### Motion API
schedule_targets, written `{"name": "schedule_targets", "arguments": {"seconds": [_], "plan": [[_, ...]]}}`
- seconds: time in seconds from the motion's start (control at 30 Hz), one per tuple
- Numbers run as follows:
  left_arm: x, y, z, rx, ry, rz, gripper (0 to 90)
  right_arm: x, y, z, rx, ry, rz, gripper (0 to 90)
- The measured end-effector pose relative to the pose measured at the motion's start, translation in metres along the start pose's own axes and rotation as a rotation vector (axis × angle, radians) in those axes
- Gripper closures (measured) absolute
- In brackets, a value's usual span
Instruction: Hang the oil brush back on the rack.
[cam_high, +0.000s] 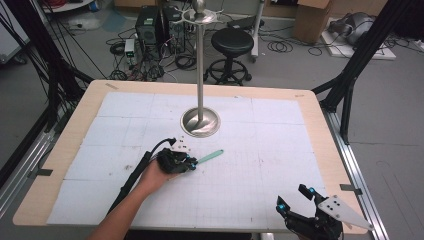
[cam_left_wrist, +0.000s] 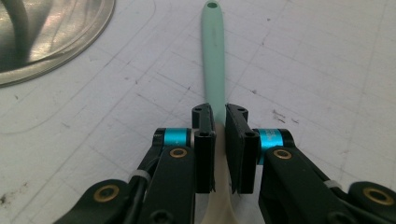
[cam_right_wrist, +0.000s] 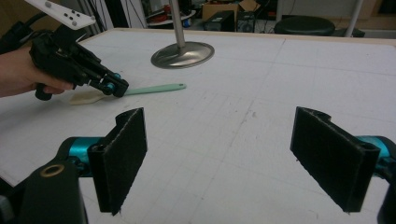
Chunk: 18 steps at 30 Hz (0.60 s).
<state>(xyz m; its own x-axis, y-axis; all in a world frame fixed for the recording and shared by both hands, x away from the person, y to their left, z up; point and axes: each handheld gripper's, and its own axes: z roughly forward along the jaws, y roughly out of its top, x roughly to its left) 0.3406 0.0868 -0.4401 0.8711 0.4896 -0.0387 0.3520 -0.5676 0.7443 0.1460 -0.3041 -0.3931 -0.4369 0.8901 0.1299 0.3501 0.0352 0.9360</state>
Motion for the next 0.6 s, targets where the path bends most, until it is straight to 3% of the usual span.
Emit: {"name": "schedule_targets", "arguments": {"seconds": [0.27,0.37,0.6], "plan": [[-0.004,0.002,-0.018,-0.08,-0.03,-0.021,81.9,0.0,0.0,0.001,0.005,0.009,0.001,17.6],[-0.009,0.003,-0.029,-0.107,-0.037,0.003,81.9,0.0,0.0,0.001,0.007,0.011,0.001,17.6],[-0.018,0.006,-0.043,-0.175,-0.072,0.006,81.9,0.002,0.0,0.002,0.009,0.02,0.002,17.6]]}}
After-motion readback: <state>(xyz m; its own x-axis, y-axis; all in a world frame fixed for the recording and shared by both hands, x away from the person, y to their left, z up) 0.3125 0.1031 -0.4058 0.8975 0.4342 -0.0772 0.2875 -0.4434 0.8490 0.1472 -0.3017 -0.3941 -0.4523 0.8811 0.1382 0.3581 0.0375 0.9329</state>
